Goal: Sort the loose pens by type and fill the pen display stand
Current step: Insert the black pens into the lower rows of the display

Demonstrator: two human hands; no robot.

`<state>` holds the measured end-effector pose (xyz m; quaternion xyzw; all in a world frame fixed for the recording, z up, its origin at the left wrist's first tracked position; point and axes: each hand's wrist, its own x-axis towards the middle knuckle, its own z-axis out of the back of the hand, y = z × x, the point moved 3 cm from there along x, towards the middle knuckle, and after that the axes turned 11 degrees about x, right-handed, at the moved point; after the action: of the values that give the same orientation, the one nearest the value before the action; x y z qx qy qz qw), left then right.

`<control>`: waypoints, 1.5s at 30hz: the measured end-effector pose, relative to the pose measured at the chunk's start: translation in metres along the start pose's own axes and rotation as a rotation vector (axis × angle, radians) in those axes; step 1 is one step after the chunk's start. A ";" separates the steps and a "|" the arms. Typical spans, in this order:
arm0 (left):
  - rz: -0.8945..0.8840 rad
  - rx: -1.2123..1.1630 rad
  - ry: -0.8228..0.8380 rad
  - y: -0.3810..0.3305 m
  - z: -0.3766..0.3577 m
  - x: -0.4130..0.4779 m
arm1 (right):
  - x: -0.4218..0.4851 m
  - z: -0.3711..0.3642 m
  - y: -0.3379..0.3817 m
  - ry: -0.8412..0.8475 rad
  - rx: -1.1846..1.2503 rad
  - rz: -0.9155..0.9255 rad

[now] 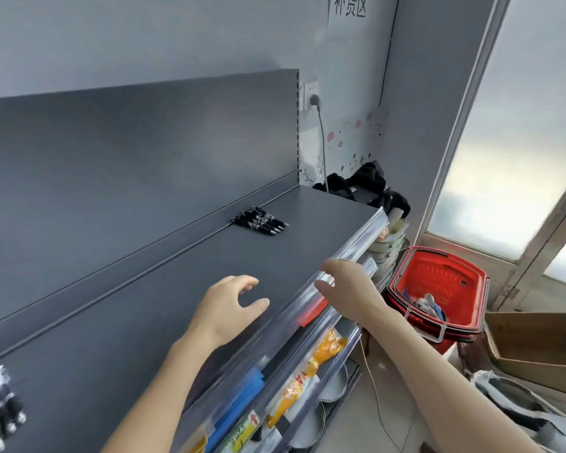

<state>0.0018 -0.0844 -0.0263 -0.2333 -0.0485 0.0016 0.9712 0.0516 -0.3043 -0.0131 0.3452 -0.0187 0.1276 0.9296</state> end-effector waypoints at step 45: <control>1.174 0.157 0.021 0.005 -0.058 0.302 | 0.345 -0.080 -0.028 0.413 0.127 0.154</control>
<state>0.3076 -0.0986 -0.0522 -0.1485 0.0984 0.5401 0.8225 0.3877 -0.1952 -0.0494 0.3674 0.1535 0.2670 0.8776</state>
